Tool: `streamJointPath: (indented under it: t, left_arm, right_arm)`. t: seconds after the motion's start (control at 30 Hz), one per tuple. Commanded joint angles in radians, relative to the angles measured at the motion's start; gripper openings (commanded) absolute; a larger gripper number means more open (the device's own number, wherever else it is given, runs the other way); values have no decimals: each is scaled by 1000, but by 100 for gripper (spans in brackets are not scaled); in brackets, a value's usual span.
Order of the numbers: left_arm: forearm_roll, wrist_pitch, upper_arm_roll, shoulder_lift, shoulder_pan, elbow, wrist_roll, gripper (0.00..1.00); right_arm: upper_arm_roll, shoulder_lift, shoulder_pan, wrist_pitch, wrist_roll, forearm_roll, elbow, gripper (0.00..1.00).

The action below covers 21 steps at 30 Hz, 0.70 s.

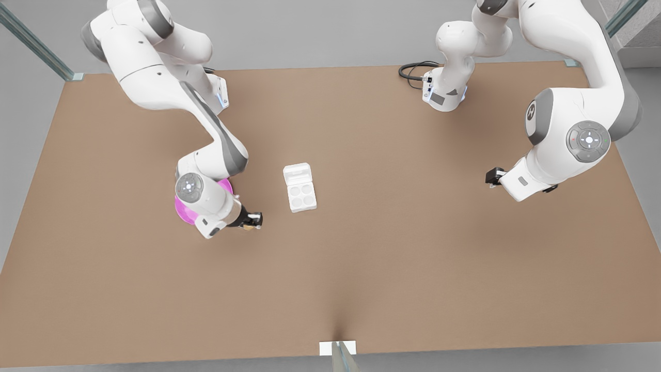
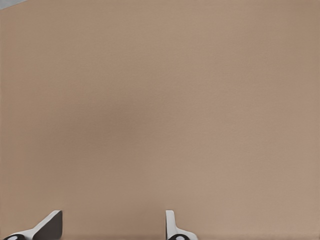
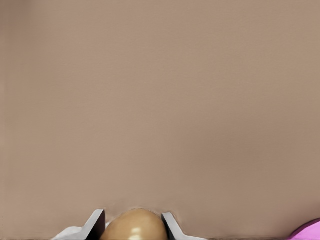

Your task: Pack egg into the box and close the box lid

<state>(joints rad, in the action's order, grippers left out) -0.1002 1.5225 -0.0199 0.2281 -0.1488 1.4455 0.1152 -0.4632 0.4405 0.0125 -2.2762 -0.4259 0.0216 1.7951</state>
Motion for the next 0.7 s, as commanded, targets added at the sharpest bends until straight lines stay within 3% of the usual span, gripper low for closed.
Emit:
streamJointPath:
  t: [0.0,0.23,0.67]
  left_arm:
    - [-1,1,0,-1,0,0,0,100]
    - [-1,1,0,1,0,0,0,100]
    - [-1,10,-2,13,2,0,0,100]
  right_arm:
    - [0,10,-68,72,-335,14,-26,42]
    - [0,9,-269,43,-643,55,-43,42]
    - [-2,6,-233,-9,-649,52,75,43]
